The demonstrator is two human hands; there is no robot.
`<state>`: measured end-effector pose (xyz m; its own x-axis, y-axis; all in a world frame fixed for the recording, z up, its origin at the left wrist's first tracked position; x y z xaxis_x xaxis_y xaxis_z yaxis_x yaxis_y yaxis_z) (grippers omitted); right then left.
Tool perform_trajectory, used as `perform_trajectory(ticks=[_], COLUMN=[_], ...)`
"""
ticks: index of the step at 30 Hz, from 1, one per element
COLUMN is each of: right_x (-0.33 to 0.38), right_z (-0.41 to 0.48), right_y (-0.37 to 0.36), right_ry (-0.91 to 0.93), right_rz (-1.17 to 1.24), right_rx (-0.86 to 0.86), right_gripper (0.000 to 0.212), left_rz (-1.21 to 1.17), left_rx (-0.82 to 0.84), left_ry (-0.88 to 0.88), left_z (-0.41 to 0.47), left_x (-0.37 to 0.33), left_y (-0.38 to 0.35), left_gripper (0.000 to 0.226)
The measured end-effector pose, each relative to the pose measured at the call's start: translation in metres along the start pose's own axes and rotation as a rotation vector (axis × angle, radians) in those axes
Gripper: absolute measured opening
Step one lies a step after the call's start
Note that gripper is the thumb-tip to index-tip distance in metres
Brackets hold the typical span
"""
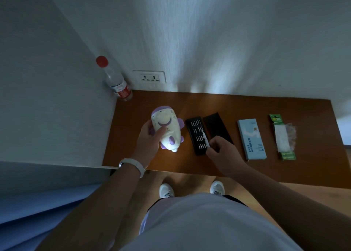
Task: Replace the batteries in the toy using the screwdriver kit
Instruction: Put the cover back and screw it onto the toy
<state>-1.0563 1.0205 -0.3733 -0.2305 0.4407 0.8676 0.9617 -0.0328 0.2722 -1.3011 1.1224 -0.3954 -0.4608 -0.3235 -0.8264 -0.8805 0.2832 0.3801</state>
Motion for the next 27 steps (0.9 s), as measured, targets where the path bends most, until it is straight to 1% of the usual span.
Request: perform_trajectory(ticks=[7, 11, 13, 14, 15, 19, 21, 25, 27], right_x=[-0.009, -0.012, -0.013, -0.014, -0.014, -0.013, -0.015, -0.023, -0.028], right_z=[-0.007, -0.007, -0.006, -0.006, -0.005, -0.005, -0.005, -0.007, -0.008], right_y=[0.007, 0.013, 0.016, 0.017, 0.019, 0.028, 0.036, 0.058, 0.071], right_ry=[0.012, 0.021, 0.022, 0.023, 0.025, 0.044, 0.051, 0.044, 0.043], right_rz=[0.039, 0.031, 0.028, 0.029, 0.033, 0.035, 0.042, 0.068, 0.058], right_rx=[-0.01, -0.007, -0.003, 0.0, 0.004, 0.01, 0.004, -0.022, -0.047], right_gripper=[0.009, 0.006, 0.005, 0.005, 0.005, 0.006, 0.006, 0.007, 0.009], left_rz=[0.076, 0.082, 0.154, 0.216, 0.28, 0.45, 0.515, 0.674, 0.768], left_rx=[-0.041, -0.07, -0.142, -0.187, -0.233, -0.388, -0.438, -0.438, -0.436], left_ry=[0.006, 0.025, 0.042, 0.045, 0.029, -0.134, -0.251, -0.507, -0.559], left_z=[-0.004, -0.011, -0.017, -0.021, -0.024, -0.039, -0.046, -0.058, -0.058], left_x=[-0.004, -0.008, -0.012, -0.015, -0.019, -0.049, -0.071, -0.113, -0.126], left_y=[0.001, 0.004, 0.009, 0.011, 0.014, 0.013, 0.005, -0.032, -0.053], left_gripper=[0.034, 0.058, 0.076, 0.081, 0.082, 0.062, 0.05, 0.03, 0.031])
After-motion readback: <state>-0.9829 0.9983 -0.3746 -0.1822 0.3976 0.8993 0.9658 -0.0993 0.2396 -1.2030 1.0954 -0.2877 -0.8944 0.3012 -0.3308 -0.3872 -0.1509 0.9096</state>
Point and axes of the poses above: each hand's wrist, its own z-axis towards the middle knuckle, its own y-axis out of the back of the hand, x = y × z, the point moved 6 cm from there along z, towards the middle knuckle, and after that the axes turned 15 degrees about z, right-handed, at the moved point
